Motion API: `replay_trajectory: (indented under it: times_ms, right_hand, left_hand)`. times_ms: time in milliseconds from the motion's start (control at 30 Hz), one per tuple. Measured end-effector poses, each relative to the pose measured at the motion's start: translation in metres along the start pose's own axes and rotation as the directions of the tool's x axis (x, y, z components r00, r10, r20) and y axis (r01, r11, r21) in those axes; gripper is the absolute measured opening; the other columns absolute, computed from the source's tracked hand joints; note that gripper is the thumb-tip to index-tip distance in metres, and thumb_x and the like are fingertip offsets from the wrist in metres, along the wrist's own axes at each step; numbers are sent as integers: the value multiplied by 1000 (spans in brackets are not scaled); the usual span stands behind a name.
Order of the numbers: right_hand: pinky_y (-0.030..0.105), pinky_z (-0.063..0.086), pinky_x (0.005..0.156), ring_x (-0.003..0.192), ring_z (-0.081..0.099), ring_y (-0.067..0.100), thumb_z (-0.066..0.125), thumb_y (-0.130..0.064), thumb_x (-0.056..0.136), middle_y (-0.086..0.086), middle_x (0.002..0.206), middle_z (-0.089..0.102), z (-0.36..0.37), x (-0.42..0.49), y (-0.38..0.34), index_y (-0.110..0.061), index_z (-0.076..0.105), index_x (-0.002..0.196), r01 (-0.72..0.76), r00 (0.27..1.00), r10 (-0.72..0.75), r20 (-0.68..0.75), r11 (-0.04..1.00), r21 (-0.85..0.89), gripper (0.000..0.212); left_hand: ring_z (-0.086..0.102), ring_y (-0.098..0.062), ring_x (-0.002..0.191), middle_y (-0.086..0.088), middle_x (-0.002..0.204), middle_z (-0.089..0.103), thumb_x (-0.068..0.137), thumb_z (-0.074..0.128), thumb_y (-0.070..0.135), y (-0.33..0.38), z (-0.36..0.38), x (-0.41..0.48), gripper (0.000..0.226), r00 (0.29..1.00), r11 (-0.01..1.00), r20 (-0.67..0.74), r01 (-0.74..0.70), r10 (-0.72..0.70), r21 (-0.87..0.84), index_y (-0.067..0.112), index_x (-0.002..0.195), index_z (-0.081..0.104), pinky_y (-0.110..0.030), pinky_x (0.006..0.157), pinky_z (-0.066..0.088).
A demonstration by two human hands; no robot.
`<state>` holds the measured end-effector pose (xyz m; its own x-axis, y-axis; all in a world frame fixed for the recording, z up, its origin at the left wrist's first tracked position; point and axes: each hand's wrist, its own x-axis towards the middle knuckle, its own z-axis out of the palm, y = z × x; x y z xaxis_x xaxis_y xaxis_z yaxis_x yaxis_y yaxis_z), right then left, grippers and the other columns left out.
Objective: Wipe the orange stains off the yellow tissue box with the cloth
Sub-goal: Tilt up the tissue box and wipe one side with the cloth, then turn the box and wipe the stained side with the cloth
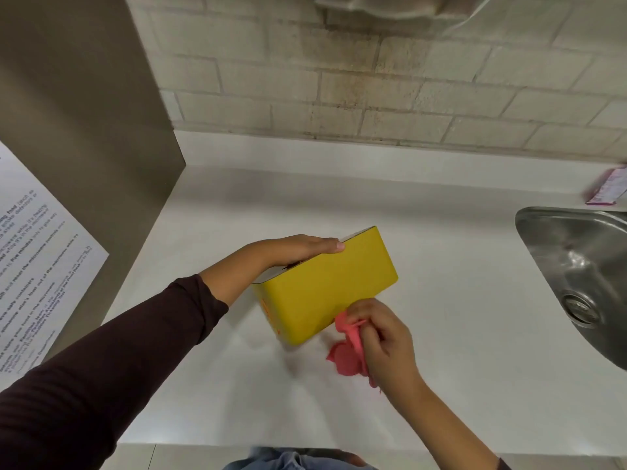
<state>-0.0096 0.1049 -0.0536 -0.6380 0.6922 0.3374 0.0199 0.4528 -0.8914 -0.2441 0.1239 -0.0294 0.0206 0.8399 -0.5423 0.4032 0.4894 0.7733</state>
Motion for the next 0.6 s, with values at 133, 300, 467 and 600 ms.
replay_trajectory:
  times_ms: [133, 300, 467, 600]
  right_hand:
    - [20, 52, 67, 77, 67, 11, 40, 2, 88, -5, 77, 69, -30, 9, 3, -20, 67, 73, -268, 922, 373, -105, 809, 524, 37]
    - [27, 49, 67, 68, 60, 16, 34, 7, 86, 0, 71, 60, -51, 3, 8, -15, 63, 67, -321, 887, 459, -48, 689, 650, 41]
    - [35, 50, 68, 63, 61, 18, 38, 11, 87, -4, 64, 63, -73, -3, 17, -12, 63, 70, -465, 825, 556, -101, 770, 436, 39]
    - [7, 47, 62, 67, 65, -2, 37, 10, 86, -10, 68, 71, -81, -3, 14, -9, 65, 76, -463, 851, 466, -242, 884, 74, 35]
  left_hand:
    - [51, -18, 123, 6, 145, 45, 59, 47, 87, 2, 0, -3, 91, 1000, 1000, -4, -12, 12, 22, 41, 137, 38, -41, 110, 35]
    - [51, -18, 122, 5, 145, 45, 66, 42, 77, 2, 0, -2, 81, 1000, 1000, -15, -19, 19, 24, 40, 138, 37, -40, 109, 36]
    - [46, -18, 128, 5, 148, 40, 77, 41, 67, 1, 1, -1, 73, 999, 1000, -20, -29, 29, 3, 35, 141, 33, -40, 111, 33]
    - [43, -19, 131, 4, 150, 37, 84, 40, 59, 0, 1, 1, 66, 999, 999, -26, -31, 31, -15, 31, 143, 32, -41, 113, 30]
